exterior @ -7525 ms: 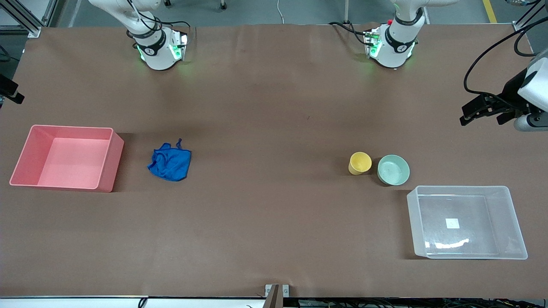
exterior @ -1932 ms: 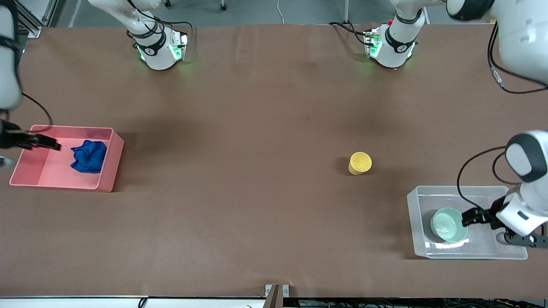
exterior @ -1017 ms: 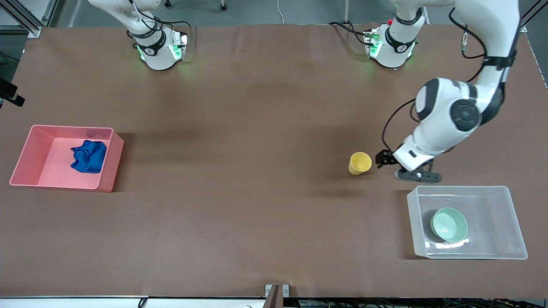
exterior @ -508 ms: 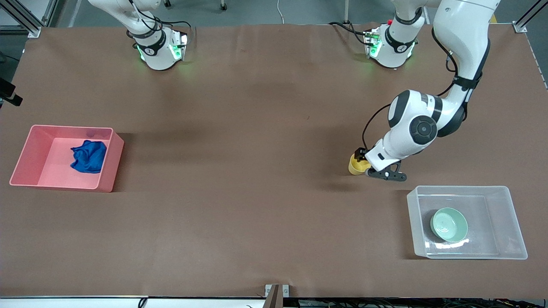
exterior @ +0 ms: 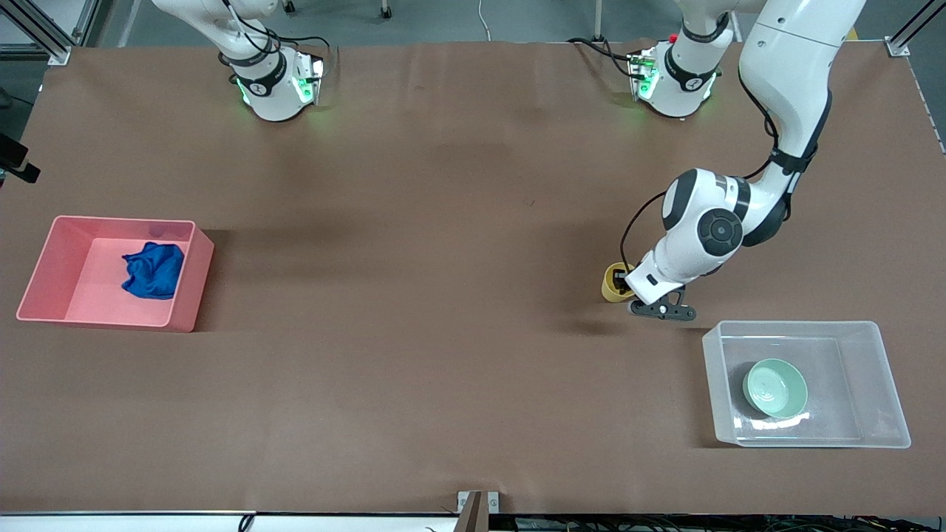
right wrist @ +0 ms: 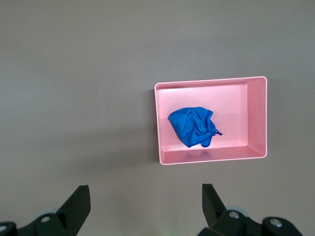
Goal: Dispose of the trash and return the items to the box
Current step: 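Close the left gripper on the yellow cup, then carry the yellow cup with the left gripper into the green bowl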
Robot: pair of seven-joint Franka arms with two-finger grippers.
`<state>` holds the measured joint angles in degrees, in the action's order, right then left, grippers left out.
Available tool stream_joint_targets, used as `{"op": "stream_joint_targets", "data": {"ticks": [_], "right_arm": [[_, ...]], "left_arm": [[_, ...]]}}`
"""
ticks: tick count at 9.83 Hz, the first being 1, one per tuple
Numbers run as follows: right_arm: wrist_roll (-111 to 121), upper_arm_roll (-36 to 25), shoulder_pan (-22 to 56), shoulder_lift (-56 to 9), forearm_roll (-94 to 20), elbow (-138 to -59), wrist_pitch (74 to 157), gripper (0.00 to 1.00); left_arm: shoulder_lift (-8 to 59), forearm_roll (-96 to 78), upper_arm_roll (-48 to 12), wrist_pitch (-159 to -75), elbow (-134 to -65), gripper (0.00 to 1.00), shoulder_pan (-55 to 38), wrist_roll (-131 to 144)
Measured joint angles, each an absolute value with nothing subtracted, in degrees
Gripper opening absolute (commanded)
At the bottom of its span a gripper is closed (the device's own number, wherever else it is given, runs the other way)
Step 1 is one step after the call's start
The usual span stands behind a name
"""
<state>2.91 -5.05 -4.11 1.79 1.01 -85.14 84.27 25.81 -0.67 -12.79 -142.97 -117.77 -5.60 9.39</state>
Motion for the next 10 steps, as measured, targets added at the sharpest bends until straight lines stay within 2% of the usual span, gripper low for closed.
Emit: {"op": "stream_joint_targets", "data": {"ticks": [4,7,10], "right_arm": [[2.91,-5.05,-4.11,1.79,1.01,-85.12,84.23,1.00],[2.91,-5.05,-4.11,1.78,1.01,-85.10,84.21,1.00],[2.91,-5.06,-4.11,1.77,1.01,-85.08,84.19,1.00]], "left_arm": [[22.45,-0.59,-12.74,-141.20,-114.89,0.00,-4.08,9.31],[20.17,-0.41,-12.57,-127.98,-102.99,0.00,-0.91,8.19],[24.16,-0.15,-12.09,-122.78,-90.50,0.00,6.12,-1.50]]}}
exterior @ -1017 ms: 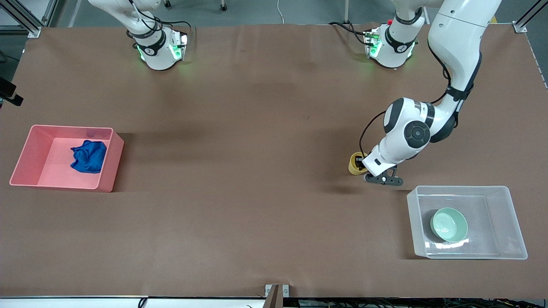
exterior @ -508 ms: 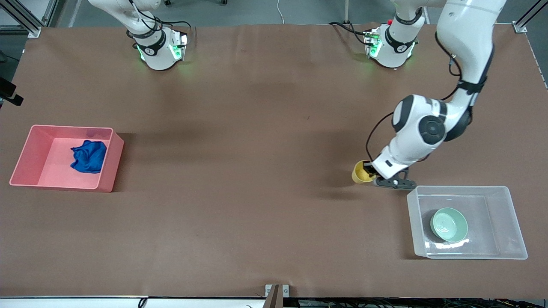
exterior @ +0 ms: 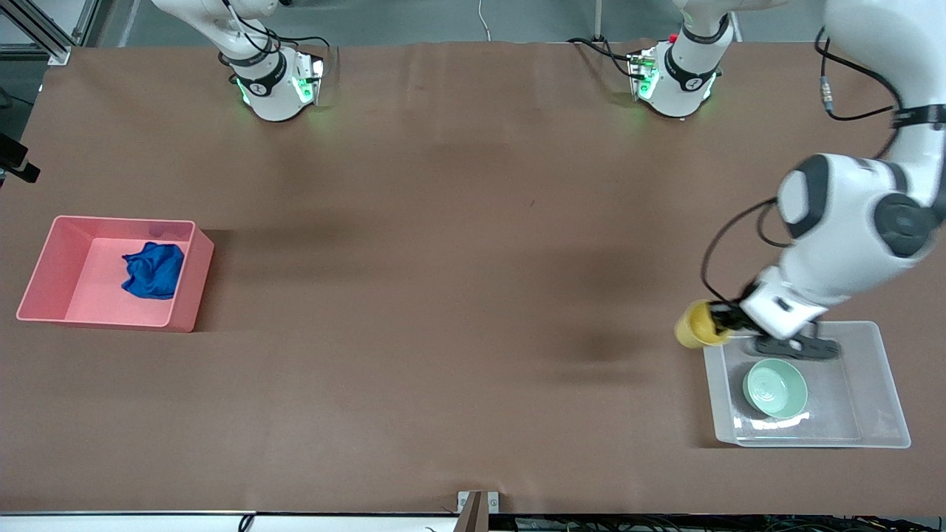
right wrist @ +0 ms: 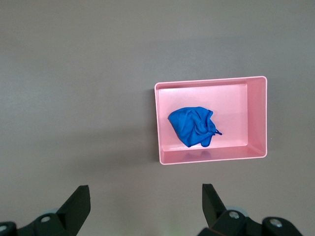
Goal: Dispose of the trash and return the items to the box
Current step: 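Carry the yellow cup with the left gripper into the green bowl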
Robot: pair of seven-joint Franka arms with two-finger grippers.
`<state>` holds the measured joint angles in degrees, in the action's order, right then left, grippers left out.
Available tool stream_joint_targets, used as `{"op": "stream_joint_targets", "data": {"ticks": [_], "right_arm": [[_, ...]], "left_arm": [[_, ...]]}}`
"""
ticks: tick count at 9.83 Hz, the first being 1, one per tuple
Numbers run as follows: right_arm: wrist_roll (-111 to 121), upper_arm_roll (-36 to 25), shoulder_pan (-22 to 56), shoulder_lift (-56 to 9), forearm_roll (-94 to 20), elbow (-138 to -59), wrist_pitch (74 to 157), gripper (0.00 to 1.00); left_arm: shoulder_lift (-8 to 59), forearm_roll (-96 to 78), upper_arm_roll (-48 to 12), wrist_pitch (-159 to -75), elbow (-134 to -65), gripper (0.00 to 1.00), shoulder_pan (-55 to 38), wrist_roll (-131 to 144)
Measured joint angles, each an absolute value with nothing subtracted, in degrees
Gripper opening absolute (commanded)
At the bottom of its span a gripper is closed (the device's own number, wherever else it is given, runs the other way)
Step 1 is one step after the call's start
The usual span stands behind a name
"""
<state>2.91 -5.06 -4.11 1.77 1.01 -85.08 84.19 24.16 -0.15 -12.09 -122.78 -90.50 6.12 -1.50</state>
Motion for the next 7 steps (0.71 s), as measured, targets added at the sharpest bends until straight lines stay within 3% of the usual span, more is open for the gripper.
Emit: {"op": "stream_joint_targets", "data": {"ticks": [4,7], "right_arm": [[2.91,-5.05,-4.12,1.75,1.01,-85.06,84.18,1.00],[2.91,-5.05,-4.12,1.73,1.01,-85.03,84.17,1.00]], "left_arm": [[35.79,3.28,-10.07,-122.72,-80.40,0.00,14.31,-14.88],[40.52,3.85,-10.09,-123.37,-77.75,0.00,16.66,-16.00]]}}
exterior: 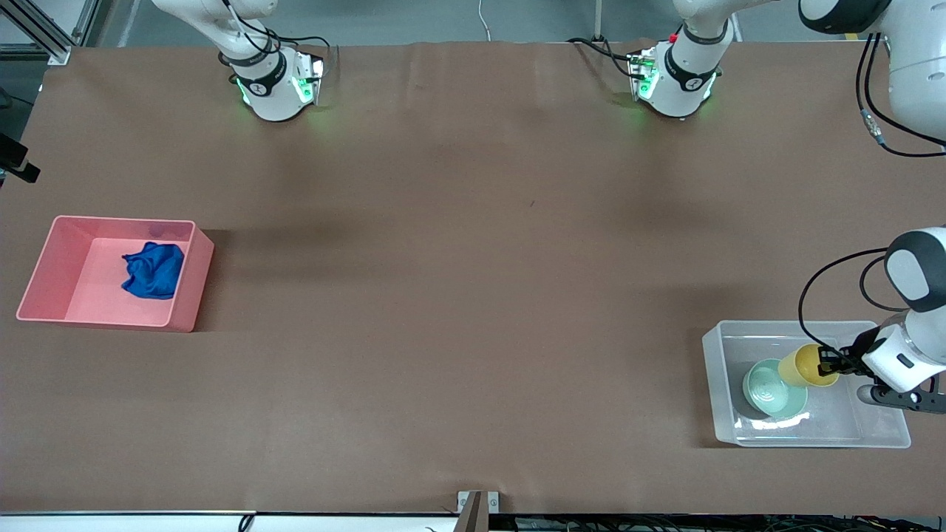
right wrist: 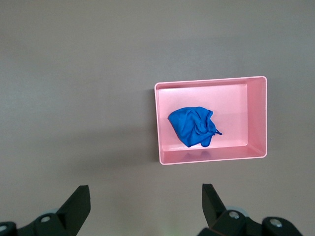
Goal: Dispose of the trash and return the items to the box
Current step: 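Carry the yellow cup with the left gripper into the green bowl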
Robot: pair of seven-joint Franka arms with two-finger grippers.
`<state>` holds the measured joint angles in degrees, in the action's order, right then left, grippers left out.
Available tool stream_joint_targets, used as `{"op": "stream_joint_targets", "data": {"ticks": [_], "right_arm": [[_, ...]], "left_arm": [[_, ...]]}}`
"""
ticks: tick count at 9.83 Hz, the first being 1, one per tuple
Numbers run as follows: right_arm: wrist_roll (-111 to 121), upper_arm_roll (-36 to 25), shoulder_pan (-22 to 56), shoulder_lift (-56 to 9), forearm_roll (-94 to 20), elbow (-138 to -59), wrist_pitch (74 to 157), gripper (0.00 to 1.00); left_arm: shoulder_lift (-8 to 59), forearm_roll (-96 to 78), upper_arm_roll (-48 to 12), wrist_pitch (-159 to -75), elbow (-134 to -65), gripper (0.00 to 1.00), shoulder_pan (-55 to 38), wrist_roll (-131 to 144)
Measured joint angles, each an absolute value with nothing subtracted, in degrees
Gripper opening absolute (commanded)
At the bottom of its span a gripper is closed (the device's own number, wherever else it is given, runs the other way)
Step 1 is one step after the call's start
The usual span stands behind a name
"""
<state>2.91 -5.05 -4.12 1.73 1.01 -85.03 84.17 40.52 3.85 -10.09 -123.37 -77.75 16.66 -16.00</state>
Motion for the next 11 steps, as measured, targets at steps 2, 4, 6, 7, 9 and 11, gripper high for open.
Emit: {"op": "stream_joint_targets", "data": {"ticks": [2,4,6,7,9,11], "right_arm": [[2.91,-5.05,-4.12,1.71,1.01,-85.03,84.16,1.00],[2.91,-5.05,-4.12,1.71,1.01,-85.01,84.16,1.00],[2.91,-5.05,-4.12,1.71,1.01,-85.00,84.15,1.00],[2.91,-5.05,-4.12,1.71,1.01,-85.00,84.15,1.00],[2.91,-5.05,-4.12,1.71,1.01,-85.00,84.14,1.00],[2.91,-5.05,-4.12,1.70,1.01,-85.00,84.14,1.00]], "left_arm": [[42.03,3.85,-10.12,-124.21,-77.38,0.00,16.60,-16.00],[43.61,3.86,-10.11,-125.63,-77.26,0.00,16.64,-15.97],[45.31,3.86,-10.10,-126.26,-77.21,0.03,16.69,-15.71],[45.80,3.86,-10.10,-126.60,-77.20,0.10,16.69,-15.57],[46.24,3.86,-10.10,-127.99,-77.19,0.98,16.69,-15.48],[45.85,3.86,-10.27,-128.74,-76.16,1.00,16.69,-15.47]]}}
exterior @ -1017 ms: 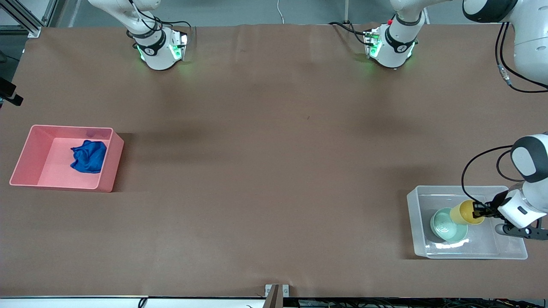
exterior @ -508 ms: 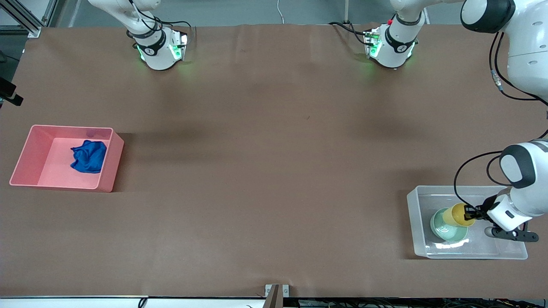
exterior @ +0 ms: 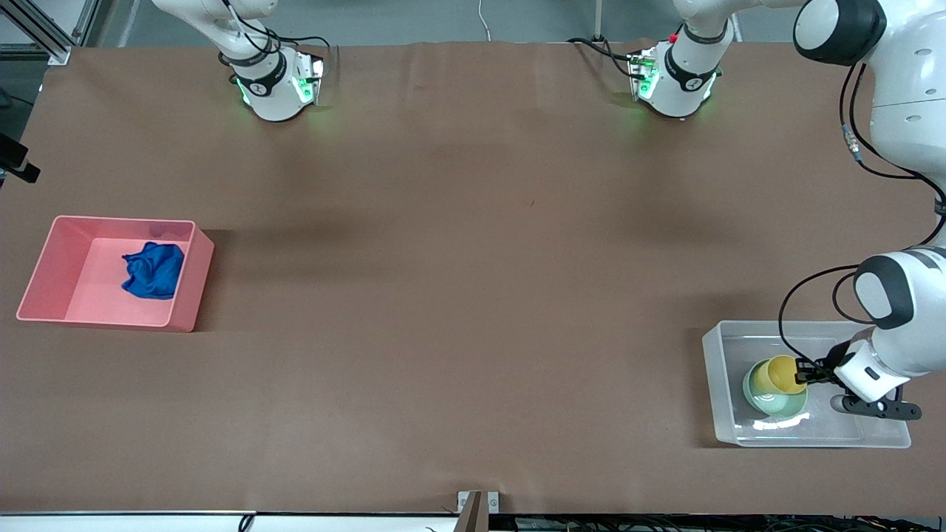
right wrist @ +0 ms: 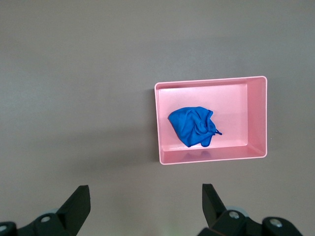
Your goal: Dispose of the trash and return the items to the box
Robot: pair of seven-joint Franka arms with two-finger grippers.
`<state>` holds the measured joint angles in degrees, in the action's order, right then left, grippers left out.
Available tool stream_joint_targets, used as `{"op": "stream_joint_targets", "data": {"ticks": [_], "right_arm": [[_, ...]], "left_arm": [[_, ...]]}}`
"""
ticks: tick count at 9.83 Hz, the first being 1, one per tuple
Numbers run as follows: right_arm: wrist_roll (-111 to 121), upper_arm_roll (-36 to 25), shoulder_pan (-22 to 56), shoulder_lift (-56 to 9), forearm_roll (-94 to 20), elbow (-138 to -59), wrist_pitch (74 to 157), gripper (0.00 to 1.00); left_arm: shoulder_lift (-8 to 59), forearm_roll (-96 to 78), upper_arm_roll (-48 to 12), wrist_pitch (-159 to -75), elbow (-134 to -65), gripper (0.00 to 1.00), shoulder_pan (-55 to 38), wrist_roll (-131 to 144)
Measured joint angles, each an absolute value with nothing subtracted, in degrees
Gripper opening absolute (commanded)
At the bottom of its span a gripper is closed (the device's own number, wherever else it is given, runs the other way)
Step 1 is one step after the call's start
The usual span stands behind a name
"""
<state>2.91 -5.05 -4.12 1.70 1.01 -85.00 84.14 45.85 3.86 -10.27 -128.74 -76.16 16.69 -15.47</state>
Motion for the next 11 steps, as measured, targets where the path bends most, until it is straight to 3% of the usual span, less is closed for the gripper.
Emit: {"op": "stream_joint_targets", "data": {"ticks": [2,4,8,11], "right_arm": [[2.91,-5.06,-4.12,1.69,1.01,-84.99,84.11,1.00],[2.91,-5.06,-4.12,1.66,1.01,-84.97,84.10,1.00],[2.91,-5.07,-4.13,1.64,1.01,-84.95,84.09,1.00],[2.91,-5.08,-4.13,1.64,1.01,-84.95,84.08,1.00]], "left_arm": [[42.34,3.87,-10.89,-128.96,-74.76,1.00,16.52,-15.43],[34.09,3.92,-11.46,-124.88,-76.28,1.00,15.97,-14.69],[11.15,4.13,-11.85,-120.91,-96.31,1.00,13.71,-11.42],[-1.18,3.51,-5.77,-109.05,-101.68,1.00,4.08,-9.89]]}}
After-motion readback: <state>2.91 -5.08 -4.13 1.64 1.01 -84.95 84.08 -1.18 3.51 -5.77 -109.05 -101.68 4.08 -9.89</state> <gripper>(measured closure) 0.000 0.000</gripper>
